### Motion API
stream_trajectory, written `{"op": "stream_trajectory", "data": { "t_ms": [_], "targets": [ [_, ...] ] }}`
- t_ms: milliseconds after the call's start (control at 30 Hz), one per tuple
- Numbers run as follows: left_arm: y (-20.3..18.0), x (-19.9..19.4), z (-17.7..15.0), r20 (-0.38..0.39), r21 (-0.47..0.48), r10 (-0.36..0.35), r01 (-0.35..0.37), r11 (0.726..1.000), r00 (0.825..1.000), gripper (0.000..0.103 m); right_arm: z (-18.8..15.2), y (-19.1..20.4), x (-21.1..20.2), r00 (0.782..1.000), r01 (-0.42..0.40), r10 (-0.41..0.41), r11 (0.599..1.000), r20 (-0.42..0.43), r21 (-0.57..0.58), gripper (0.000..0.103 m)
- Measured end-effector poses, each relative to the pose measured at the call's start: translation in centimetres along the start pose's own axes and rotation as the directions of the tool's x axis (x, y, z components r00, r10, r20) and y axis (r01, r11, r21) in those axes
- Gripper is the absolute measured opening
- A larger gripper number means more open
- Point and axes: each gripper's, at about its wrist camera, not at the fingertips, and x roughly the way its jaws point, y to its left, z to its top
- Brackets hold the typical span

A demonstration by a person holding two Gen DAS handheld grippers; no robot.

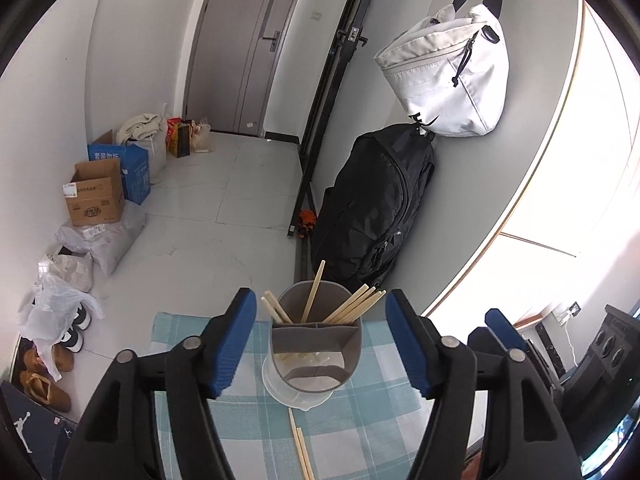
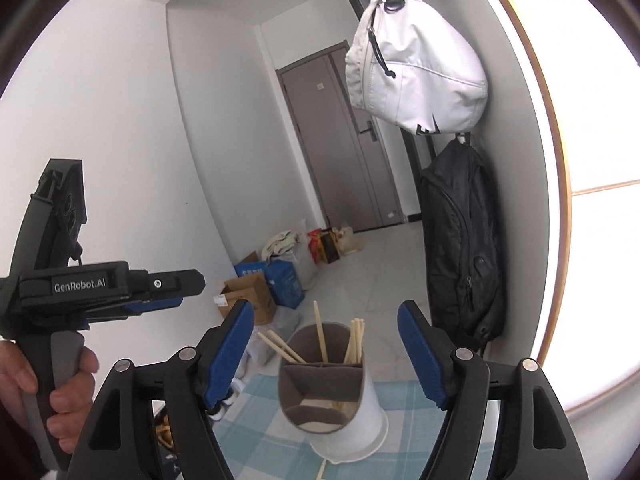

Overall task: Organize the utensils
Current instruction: 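Lower both open grippers toward the remaining chopsticks beside the caddy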

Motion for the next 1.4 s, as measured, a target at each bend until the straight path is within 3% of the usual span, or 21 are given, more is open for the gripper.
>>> {"op": "stream_trajectory", "data": {
  "t_ms": [100,233,367,767,1000,1100,1167,1267,1333,1400],
  "targets": [
    [0.1,-0.8,-0.7,0.008,-0.01,0.01,-0.01,1.0,1.0,0.064,0.0,0.3,-0.8,1.0,-0.004,0.004,1.0,0.01,0.001,0.084],
    [0.1,-1.3,-1.4,0.024,-0.005,0.029,-0.028,1.0,0.999,0.065,-0.2,0.8,-1.5,1.0,-0.011,0.011,1.0,0.008,-0.011,0.085],
    [0.0,-1.5,-2.3,0.03,0.0,0.039,-0.039,0.999,0.999,0.078,-0.7,1.2,-2.2,1.0,-0.015,0.015,0.999,0.005,-0.029,0.093],
    [1.3,-0.5,-6.6,0.013,0.004,0.101,-0.101,0.995,0.995,0.078,-3.7,1.6,-2.9,0.999,-0.019,0.017,0.998,-0.048,-0.052,0.101],
    [2.2,0.9,-9.2,-0.011,0.023,0.131,-0.131,0.991,0.991,0.079,-6.3,1.1,-1.7,0.989,-0.012,0.006,0.999,-0.147,-0.038,0.102],
    [3.4,1.9,-10.3,-0.045,0.001,0.14,-0.14,0.99,0.989,0.079,-8.1,0.9,-0.1,0.967,-0.006,-0.002,1.0,-0.253,-0.03,0.102],
    [4.3,2.7,-11.0,-0.076,-0.022,0.138,-0.14,0.99,0.988,0.079,-9.2,0.8,1.2,0.941,-0.013,0.004,1.0,-0.337,-0.023,0.102],
    [5.6,3.4,-11.7,-0.109,-0.047,0.144,-0.15,0.988,0.984,0.079,-11.2,0.8,3.7,0.885,-0.017,0.007,1.0,-0.466,-0.017,0.1],
    [6.4,4.0,-12.0,-0.133,-0.06,0.146,-0.155,0.986,0.98,0.079,-12.3,0.9,5.0,0.855,-0.027,0.014,0.999,-0.519,-0.017,0.083],
    [7.2,4.5,-12.1,-0.16,-0.074,0.152,-0.165,0.983,0.975,0.079,-13.4,0.9,6.6,0.808,-0.023,0.005,0.999,-0.589,-0.023,0.079]
  ]
}}
